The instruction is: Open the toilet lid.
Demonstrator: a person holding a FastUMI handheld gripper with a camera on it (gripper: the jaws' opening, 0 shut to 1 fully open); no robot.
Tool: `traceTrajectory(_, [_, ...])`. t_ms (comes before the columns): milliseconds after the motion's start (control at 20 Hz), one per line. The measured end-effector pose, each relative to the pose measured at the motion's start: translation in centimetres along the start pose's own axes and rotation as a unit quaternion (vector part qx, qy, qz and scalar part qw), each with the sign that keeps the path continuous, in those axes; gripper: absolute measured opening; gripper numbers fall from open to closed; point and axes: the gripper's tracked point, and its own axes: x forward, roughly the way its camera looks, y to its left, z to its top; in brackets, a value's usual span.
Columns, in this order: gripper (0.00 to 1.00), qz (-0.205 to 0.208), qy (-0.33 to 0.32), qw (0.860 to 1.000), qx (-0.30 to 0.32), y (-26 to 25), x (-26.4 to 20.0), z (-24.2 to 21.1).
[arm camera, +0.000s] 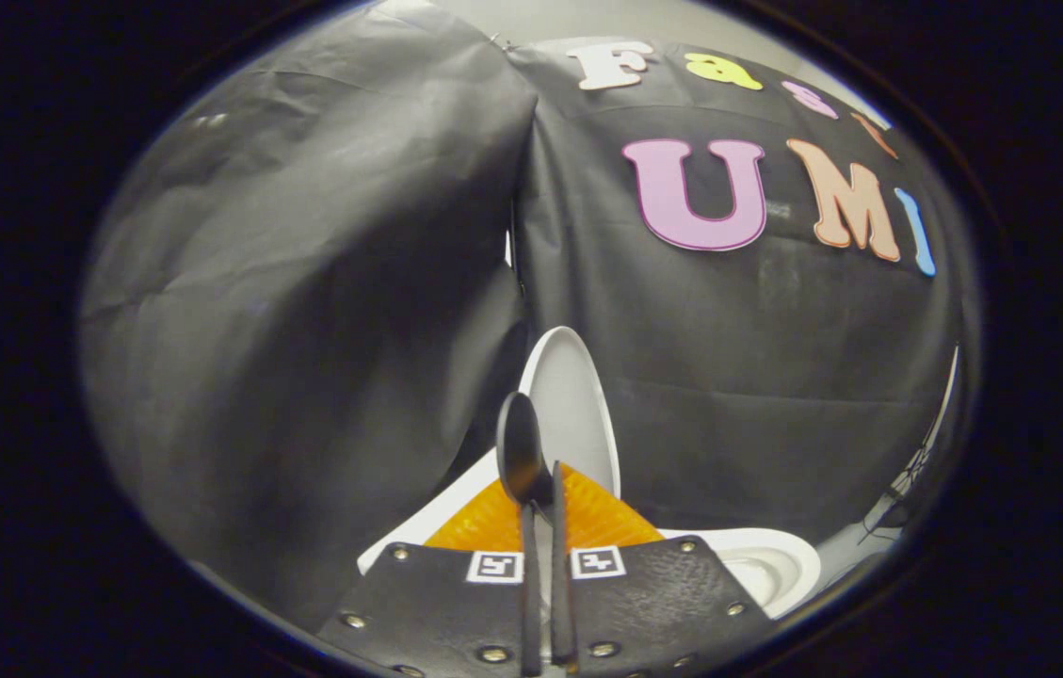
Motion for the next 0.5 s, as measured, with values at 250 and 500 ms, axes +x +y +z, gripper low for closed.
traceTrajectory(250, [0.17, -0.009, 0.013, 1.000, -0.017, -1.6, -0.4, 0.3])
traceTrajectory(500, [0.71, -0.027, 0.017, 0.999, -0.020, -3.7, -0.4, 0.4])
